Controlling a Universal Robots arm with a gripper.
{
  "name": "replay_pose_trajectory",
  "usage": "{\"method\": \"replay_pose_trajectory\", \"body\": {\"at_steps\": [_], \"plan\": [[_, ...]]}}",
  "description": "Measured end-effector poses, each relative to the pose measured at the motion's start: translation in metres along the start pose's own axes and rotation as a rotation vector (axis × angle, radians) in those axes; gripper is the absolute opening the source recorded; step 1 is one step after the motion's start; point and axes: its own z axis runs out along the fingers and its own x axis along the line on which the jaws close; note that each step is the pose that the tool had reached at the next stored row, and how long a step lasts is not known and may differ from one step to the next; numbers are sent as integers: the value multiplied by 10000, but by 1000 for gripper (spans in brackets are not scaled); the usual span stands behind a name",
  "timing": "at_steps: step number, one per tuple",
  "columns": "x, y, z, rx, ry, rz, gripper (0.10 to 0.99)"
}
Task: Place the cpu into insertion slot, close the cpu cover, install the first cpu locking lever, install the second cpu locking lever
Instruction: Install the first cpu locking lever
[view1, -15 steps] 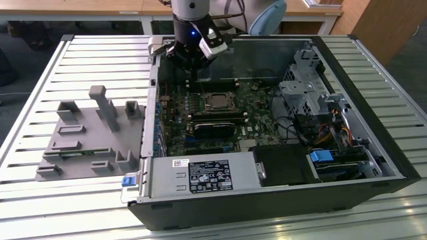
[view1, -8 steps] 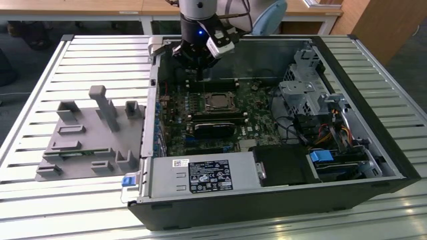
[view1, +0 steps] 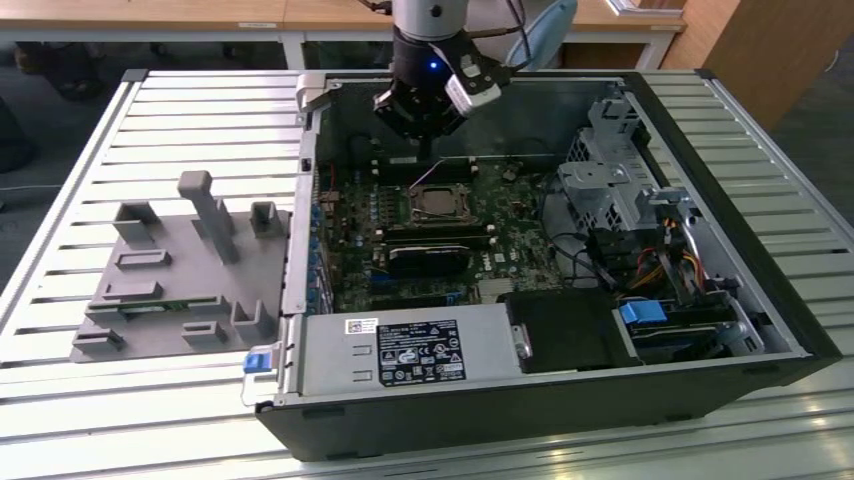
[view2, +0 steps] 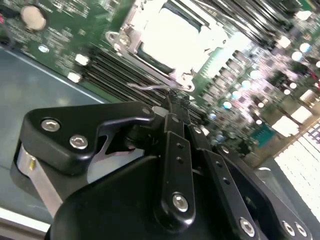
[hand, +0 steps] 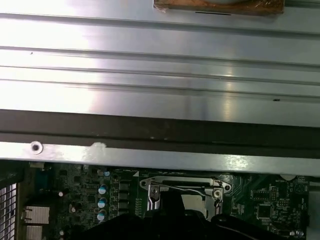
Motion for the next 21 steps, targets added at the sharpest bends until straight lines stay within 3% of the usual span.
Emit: {"method": "replay_pose_trajectory", "body": {"at_steps": [4,5,8,9,13,21], "plan": [[-43,3,2,1,1,1,106],[-43,2,3,-63,-4,2,106],[-43,-12,6,-585,-27,14,106],[-43,-22,10,-636,-50,14,106],[-41,-33,47,-644,-160,5,106],[-56,-34,159,-644,-170,-15,106]]}}
